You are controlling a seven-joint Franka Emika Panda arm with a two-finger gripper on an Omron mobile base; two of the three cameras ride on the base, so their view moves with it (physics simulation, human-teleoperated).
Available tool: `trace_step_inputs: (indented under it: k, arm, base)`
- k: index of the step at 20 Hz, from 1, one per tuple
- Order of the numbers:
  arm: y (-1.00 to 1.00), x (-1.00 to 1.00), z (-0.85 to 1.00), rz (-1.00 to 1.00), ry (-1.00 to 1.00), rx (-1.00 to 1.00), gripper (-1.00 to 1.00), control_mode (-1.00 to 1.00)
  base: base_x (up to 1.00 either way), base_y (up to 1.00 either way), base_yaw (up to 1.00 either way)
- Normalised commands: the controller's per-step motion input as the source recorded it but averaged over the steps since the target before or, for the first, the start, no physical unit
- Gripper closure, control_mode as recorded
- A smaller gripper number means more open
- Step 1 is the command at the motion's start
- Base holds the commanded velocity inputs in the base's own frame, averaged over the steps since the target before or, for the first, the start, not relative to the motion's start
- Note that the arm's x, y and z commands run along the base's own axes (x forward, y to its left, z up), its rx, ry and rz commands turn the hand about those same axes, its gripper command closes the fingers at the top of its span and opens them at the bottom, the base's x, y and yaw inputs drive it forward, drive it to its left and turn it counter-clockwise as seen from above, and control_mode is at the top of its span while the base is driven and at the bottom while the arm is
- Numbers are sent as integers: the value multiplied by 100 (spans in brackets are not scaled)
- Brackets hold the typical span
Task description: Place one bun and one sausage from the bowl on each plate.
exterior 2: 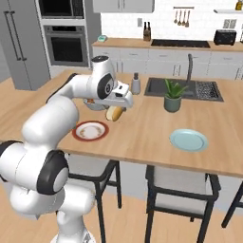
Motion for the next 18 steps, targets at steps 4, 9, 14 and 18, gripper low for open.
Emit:
trace_step_inputs:
  k: [4,9,14,18]
  arm:
    - [0,0,0,0,0,0,100,100]
    - [0,0,0,0,0,0,100,100]
    - [41,24,-88,8,9,2,100,-100]
    - [73,11,-100,15,16,6,100,-100]
  base:
    - [93,46,-1]
    - [58,0,0]
    - [0,0,0]
    - [0,0,0]
